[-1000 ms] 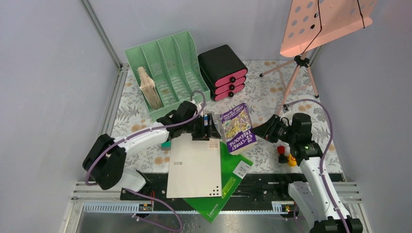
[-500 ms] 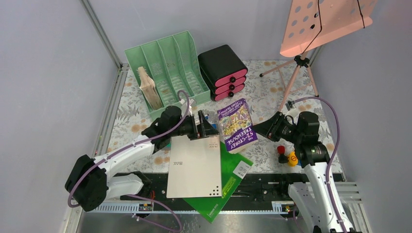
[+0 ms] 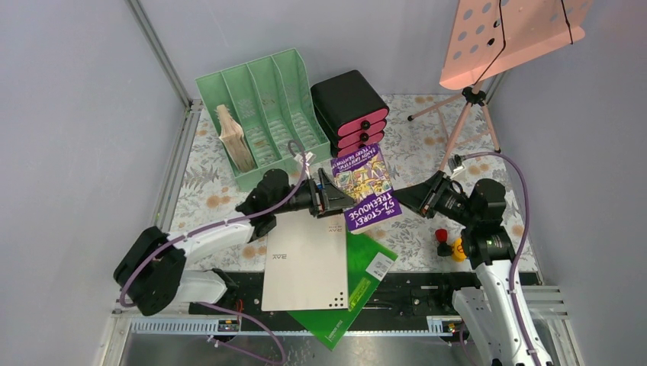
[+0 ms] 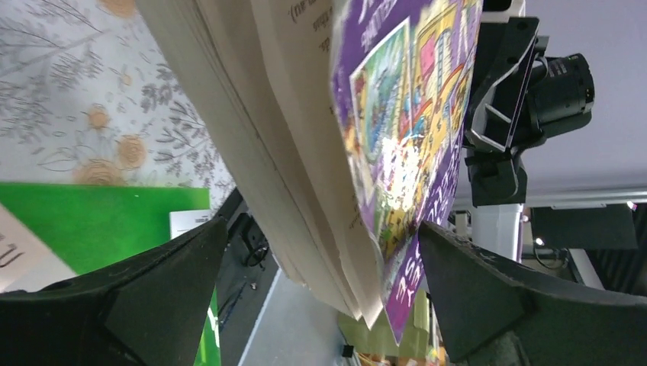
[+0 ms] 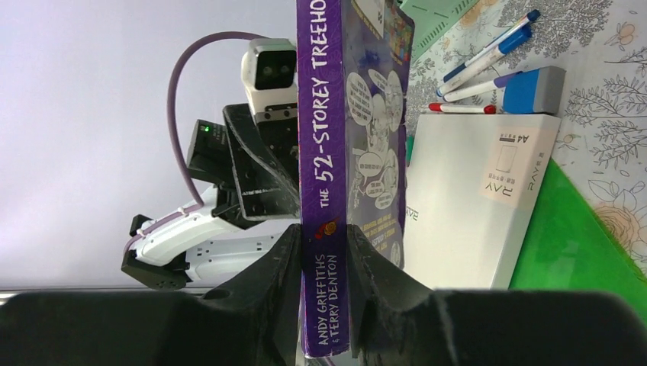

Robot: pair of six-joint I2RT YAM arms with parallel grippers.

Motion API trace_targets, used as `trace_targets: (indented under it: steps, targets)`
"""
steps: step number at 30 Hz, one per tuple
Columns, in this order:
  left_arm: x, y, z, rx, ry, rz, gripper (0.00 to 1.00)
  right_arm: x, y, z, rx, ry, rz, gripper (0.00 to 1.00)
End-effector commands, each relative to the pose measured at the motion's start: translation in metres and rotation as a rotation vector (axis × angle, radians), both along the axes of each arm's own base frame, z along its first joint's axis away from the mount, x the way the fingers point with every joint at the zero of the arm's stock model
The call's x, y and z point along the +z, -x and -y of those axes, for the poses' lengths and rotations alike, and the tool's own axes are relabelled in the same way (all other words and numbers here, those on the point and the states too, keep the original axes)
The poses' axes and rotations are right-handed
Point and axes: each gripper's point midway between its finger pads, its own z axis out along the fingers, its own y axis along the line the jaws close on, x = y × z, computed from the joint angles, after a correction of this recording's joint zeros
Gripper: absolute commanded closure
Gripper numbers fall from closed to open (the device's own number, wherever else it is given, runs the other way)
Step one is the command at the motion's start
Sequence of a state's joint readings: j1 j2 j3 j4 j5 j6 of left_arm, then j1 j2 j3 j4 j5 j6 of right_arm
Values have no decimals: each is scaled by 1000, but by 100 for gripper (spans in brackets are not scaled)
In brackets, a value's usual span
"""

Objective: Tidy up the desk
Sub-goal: Pick up the book from the center of the board.

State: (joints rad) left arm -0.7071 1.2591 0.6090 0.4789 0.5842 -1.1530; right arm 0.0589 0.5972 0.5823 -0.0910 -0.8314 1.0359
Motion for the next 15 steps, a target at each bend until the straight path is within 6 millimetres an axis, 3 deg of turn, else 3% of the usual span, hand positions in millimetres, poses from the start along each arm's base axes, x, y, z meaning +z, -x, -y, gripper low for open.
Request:
trace_targets:
  steps: [1,8,11,15]
  targets:
    - [32,11,20,-74,151,52,4,28,7,-6,51,-58,112,100]
    - [45,16,26,-110,226,65,18,23,7,-6,45,-54,105,100]
    - [51,18,24,-114,242,77,35,16,7,-5,44,-30,95,100]
    - [54,19,22,-109,238,83,74,-1,5,-3,31,6,59,100]
